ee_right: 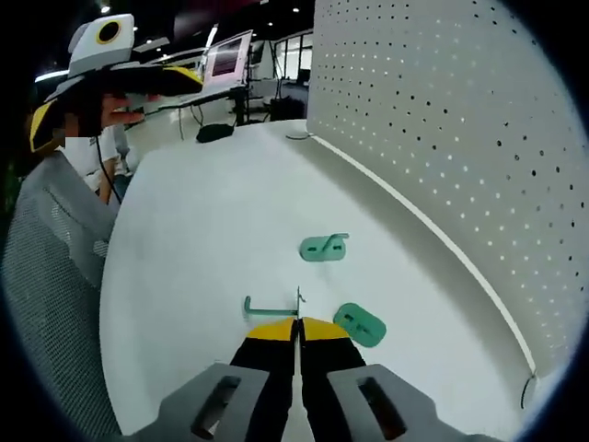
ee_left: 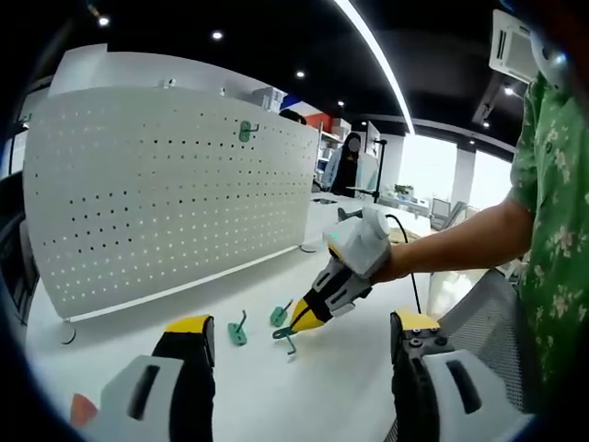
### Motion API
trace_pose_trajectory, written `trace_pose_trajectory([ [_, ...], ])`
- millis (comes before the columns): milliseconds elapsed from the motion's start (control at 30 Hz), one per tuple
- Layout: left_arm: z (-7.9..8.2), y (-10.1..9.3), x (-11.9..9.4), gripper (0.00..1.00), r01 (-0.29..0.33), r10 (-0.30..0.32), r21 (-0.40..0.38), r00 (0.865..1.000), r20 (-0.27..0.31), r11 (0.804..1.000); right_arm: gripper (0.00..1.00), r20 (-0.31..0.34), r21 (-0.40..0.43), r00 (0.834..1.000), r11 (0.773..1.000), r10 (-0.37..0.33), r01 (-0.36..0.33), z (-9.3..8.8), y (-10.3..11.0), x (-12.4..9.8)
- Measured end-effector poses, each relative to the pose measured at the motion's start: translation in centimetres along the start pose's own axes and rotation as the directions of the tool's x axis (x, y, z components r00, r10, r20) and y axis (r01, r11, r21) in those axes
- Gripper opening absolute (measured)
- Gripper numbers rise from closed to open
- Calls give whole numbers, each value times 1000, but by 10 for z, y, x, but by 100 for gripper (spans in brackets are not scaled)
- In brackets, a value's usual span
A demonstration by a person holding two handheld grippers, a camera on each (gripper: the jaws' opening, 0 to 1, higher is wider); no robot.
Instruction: Insert the hook assembly into the mounting plate slot until the hook locks in place.
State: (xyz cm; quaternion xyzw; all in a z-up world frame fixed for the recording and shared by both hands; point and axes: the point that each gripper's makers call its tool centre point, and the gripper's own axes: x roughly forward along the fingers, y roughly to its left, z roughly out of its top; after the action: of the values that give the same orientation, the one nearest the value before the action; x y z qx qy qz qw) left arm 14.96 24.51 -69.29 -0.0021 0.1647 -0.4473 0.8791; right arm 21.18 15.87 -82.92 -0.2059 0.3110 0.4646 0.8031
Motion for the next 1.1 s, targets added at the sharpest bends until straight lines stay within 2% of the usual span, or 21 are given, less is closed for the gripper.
trace_pose_trajectory([
  [333, 3, -1, -1, 77, 8, -8, 3, 1000, 6, 1000, 0, 78, 135, 997, 991, 13, -23, 10, 2, -9],
  [667, 6, -3, -2, 75, 13, -13, 4, 1000, 8, 1000, 0, 105, 160, 994, 987, 9, -26, 17, 5, -13],
  [1100, 9, -2, -5, 74, 4, -5, 3, 1000, 14, 1000, 0, 192, 220, 981, 974, 7, -50, 41, 7, -29],
])
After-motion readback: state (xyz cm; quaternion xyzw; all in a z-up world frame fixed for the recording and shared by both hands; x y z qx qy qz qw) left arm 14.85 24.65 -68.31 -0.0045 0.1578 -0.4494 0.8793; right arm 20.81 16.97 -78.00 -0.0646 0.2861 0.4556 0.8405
